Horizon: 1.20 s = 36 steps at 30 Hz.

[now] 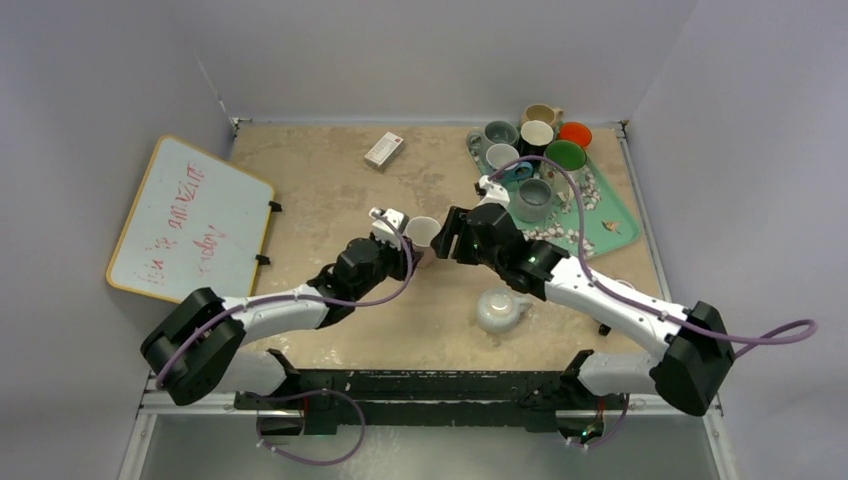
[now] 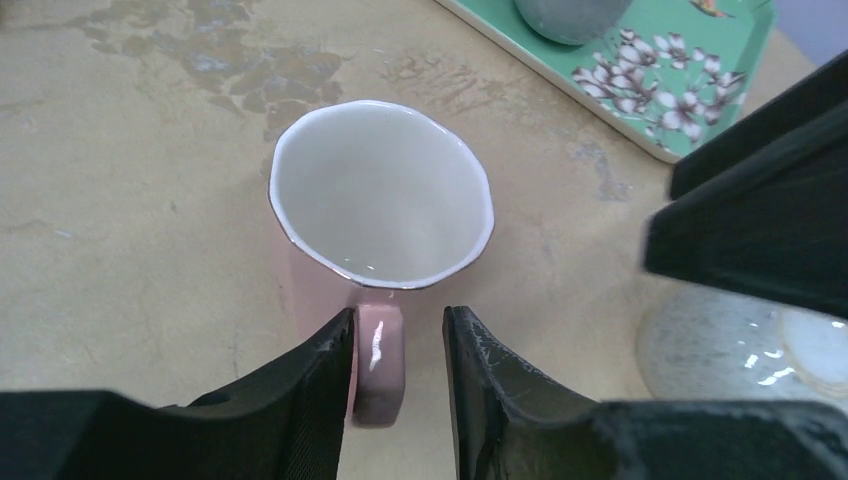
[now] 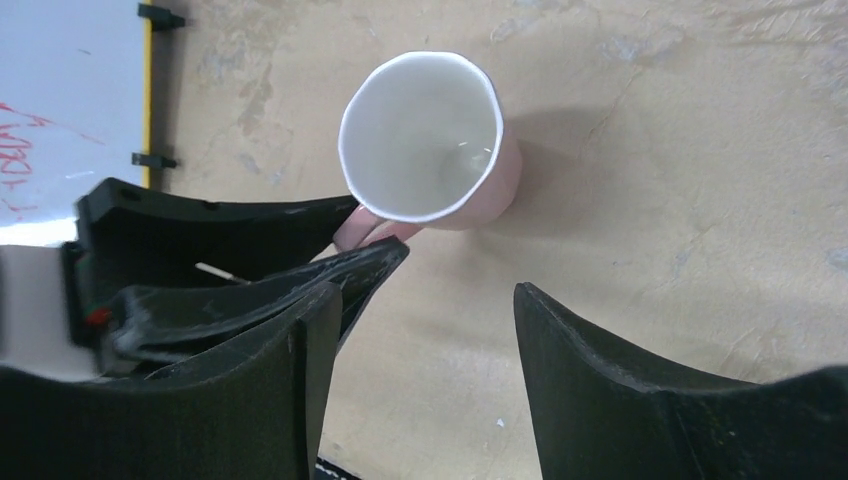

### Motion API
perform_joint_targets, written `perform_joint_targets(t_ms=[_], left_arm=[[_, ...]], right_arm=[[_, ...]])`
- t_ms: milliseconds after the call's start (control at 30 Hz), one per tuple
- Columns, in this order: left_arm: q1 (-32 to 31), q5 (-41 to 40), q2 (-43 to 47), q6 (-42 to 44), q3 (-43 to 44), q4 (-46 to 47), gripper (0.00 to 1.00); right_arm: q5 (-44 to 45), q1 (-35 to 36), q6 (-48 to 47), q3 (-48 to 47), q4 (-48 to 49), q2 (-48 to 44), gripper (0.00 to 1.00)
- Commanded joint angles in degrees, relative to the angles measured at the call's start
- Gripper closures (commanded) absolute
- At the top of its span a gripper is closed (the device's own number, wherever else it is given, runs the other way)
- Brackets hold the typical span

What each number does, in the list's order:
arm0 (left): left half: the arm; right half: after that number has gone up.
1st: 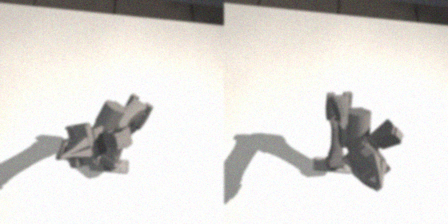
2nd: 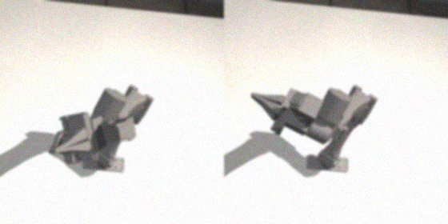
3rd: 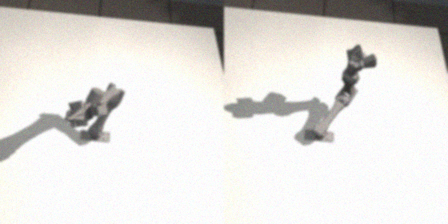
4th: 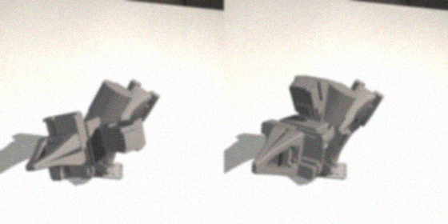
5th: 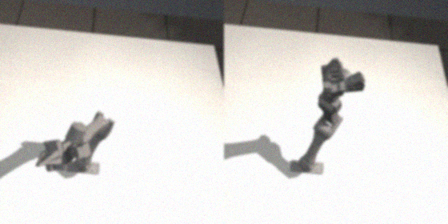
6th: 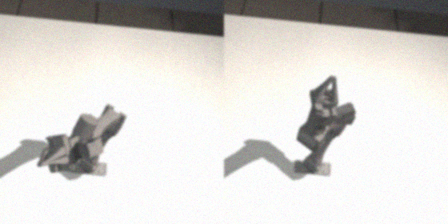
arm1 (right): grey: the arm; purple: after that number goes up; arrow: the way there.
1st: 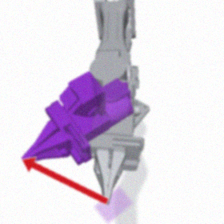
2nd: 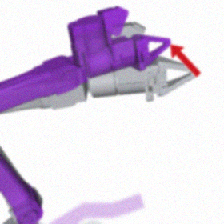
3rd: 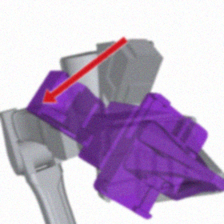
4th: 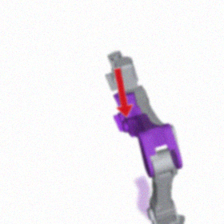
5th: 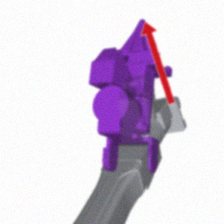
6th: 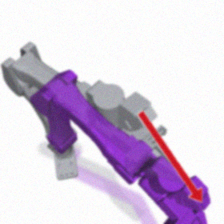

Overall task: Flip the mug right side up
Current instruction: Turn over the cup at the center of the board, then pick up the cup at the center of the board.

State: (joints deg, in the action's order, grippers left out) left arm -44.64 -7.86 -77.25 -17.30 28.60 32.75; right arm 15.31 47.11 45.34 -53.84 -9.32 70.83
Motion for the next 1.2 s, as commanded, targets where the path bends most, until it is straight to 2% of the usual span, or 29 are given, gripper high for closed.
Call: perform_joint_targets(t_ms=[0, 100, 167, 233, 333, 467, 567, 767, 900, 933, 1100, 1167], left_arm=[[-0.01, 4.25, 4.04, -7.60, 2.48, -5.55, 0.60], [-0.01, 5.99, 6.15, -10.50, 3.05, -8.38, 0.52], [0.12, 5.53, 8.12, -13.64, 4.45, -13.76, 0.41], [1.14, 7.17, 9.31, -15.34, 5.93, -16.54, 0.36], [5.10, 12.84, 11.40, -19.09, 7.63, -19.84, 0.35], [14.66, 21.20, 12.64, -24.63, 10.57, -25.95, 0.35], [19.26, 21.37, 14.06, -22.32, 13.24, -31.31, 0.34], [28.79, 24.54, 19.15, -17.09, 19.73, -44.53, 0.26], [29.53, 21.22, 22.06, -7.65, 24.92, -53.70, 0.22], [29.53, 20.66, 22.83, -5.47, 25.76, -55.63, 0.14], [29.53, 17.94, 26.00, 4.87, 26.28, -61.07, 0.08], [29.53, 15.18, 27.47, 5.30, 25.05, -61.05, 0.08]], right_arm=[[-2.59, -0.20, 3.23, -1.20, 0.62, 3.09, 0.32], [-1.39, -0.18, 5.16, -1.92, -0.57, 4.95, 0.31], [-1.63, -0.22, 6.94, -2.34, -1.10, 5.78, 0.33], [-1.33, -0.22, 9.31, -2.80, -1.94, 6.23, 0.36], [-0.41, -0.20, 13.12, -3.51, -3.03, 6.83, 0.39], [-1.69, 0.18, 14.83, -2.96, -0.02, 7.71, 0.41], [-2.17, 0.98, 11.14, -4.03, 1.56, 9.83, 0.45], [-4.91, 1.90, -4.01, -6.10, 3.34, 12.83, 0.44], [-9.39, 1.92, -16.95, -6.67, 4.13, 14.39, 0.41], [-10.07, 1.92, -19.08, -6.85, 3.85, 14.94, 0.41], [-11.97, 1.93, -23.87, -7.32, 3.34, 17.37, 0.43], [-12.41, 1.92, -24.58, -7.86, 3.86, 18.81, 0.44]])
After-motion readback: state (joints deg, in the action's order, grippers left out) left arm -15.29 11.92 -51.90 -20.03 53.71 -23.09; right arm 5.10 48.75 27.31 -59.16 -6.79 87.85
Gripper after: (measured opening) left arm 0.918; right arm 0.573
